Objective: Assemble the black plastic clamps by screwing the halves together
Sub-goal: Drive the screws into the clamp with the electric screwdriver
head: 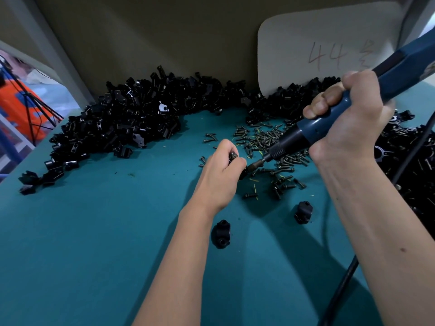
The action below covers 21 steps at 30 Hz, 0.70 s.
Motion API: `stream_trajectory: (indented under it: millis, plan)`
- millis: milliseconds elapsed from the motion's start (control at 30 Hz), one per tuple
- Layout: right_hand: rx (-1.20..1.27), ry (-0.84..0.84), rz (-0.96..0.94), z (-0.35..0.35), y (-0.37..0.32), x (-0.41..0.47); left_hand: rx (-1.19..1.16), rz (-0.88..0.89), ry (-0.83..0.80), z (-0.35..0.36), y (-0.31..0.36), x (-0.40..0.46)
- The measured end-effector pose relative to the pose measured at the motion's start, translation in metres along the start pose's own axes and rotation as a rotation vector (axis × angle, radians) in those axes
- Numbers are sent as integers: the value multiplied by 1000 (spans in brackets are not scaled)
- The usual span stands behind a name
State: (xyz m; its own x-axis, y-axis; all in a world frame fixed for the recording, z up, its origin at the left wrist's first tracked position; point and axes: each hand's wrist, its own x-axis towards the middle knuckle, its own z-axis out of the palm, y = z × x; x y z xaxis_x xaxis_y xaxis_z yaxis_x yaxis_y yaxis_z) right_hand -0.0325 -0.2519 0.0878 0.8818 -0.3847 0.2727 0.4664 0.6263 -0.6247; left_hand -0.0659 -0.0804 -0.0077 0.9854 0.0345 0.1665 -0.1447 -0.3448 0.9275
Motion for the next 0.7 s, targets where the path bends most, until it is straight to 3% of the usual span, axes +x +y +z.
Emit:
stream_trajectory:
  millis: [700]
  plan:
    - [-36,-55,-31,-1,0,-1,-11,-30,-1,4,-4,1]
